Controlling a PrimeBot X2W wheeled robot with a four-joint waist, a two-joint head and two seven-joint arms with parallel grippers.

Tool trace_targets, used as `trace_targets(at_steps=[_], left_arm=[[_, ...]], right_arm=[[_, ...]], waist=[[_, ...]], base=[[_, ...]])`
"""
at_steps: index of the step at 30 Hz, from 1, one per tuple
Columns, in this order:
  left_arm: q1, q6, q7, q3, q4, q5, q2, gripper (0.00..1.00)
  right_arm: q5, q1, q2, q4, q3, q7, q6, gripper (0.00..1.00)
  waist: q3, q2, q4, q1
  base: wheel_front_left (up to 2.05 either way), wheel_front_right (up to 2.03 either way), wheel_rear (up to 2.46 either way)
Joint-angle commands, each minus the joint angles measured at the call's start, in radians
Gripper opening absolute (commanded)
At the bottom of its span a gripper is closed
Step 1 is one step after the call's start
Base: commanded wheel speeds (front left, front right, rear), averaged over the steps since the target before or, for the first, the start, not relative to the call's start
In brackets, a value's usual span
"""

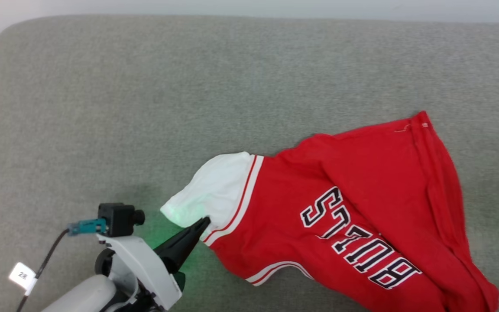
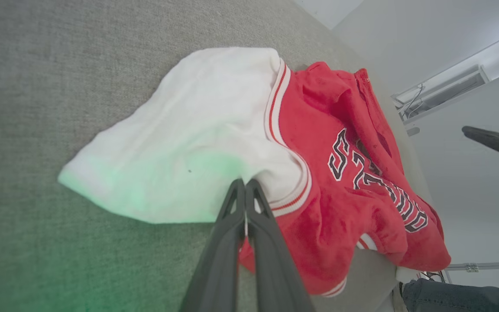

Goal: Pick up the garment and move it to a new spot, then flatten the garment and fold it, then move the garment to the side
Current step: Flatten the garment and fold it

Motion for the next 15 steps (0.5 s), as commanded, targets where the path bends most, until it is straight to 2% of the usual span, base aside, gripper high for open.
trace_targets(at_steps=[1, 8, 12, 15], left_arm=[[-0.015, -0.007, -0.003, -0.002, 0.005, 0.010, -0.011, 0.00], [-0.046, -0.017, -0.003, -0.012, 0.026, 0.025, -0.047, 0.00], [-0.067, -0.024, -0.005, -0.015, 0.036, 0.033, -0.067, 0.00], [-0.079, -0.027, -0.007, -0.017, 0.042, 0.038, -0.076, 0.00]], right_arm=[[-0.044, -0.075, 0.019, 0.042, 0.034, -0.033, -0.001, 1.00], [-0.148, -0.352, 0.025, 0.277, 0.246, -0.059, -0.001, 1.00], [-0.152, -0.474, 0.005, 0.403, 0.324, -0.070, -0.001, 1.00], [-0.150, -0.524, -0.008, 0.455, 0.357, -0.073, -0.001, 1.00]], waist=[[0.016, 0.0000, 0.023, 0.0000], [0.063, 0.0000, 0.076, 0.0000], [0.099, 0.0000, 0.105, 0.0000], [0.117, 0.0000, 0.116, 0.0000]], base=[[0.00, 0.00, 0.00], [0.00, 0.00, 0.00], [0.00, 0.00, 0.00], [0.00, 0.00, 0.00]])
